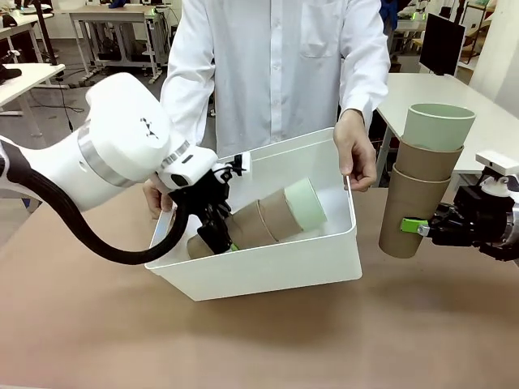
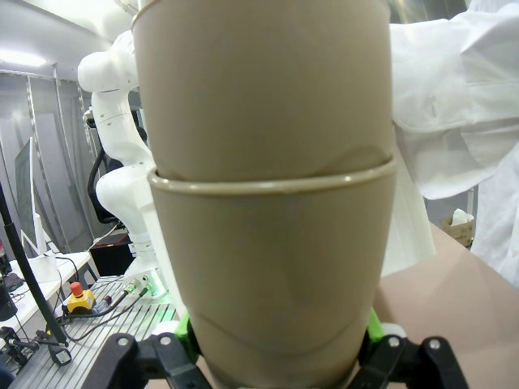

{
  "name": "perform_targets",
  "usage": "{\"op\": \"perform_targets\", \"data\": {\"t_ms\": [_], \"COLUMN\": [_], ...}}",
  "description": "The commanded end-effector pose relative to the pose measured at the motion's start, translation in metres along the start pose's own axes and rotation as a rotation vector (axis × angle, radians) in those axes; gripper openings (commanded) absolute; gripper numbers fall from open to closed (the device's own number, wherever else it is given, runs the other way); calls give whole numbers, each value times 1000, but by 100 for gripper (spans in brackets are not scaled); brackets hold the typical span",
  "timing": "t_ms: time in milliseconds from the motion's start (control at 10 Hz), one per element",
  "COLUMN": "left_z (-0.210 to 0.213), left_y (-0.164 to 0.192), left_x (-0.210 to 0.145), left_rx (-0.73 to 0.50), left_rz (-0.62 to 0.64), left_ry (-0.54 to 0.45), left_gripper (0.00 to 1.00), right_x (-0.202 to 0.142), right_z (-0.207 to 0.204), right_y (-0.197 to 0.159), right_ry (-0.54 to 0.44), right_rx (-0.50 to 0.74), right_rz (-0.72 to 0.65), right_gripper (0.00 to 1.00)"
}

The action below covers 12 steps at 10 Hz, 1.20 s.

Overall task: Stack the cups and store them in the basket.
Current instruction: Place the stack of Reusable plastic cups into the Pantry Basket.

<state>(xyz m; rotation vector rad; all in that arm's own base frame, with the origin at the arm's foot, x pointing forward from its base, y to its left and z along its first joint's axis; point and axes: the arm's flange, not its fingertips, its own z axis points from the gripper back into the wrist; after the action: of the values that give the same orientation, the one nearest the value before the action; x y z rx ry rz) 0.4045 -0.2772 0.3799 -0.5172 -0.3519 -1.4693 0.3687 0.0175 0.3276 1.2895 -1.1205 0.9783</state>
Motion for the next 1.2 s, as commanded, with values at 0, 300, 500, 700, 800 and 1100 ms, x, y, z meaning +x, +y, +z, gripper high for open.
{"op": "perform_targets", "data": {"t_ms": [0, 300, 500, 700, 800, 1100], "left_z": [-11, -29, -35, -30, -24, 15], "left_y": [-1, 0, 3, 1, -1, -10], "left_x": [3, 8, 10, 14, 16, 14], "left_rx": [30, 43, 40, 31, 20, -18], "left_rz": [-10, -35, -40, -85, -94, -93], "left_ry": [37, 42, 35, 14, 10, 36], "left_gripper": [85, 85, 85, 100, 100, 100], "right_x": [5, 5, 5, 5, 5, 5], "right_z": [0, 0, 0, 0, 0, 0], "right_y": [0, 0, 0, 0, 0, 0], "right_ry": [-14, -14, -14, -14, -14, -14], "right_rx": [-9, -9, -9, -9, -9, -9], "right_rz": [12, 12, 12, 12, 12, 12], "right_gripper": [85, 85, 85, 85, 85, 85]}}
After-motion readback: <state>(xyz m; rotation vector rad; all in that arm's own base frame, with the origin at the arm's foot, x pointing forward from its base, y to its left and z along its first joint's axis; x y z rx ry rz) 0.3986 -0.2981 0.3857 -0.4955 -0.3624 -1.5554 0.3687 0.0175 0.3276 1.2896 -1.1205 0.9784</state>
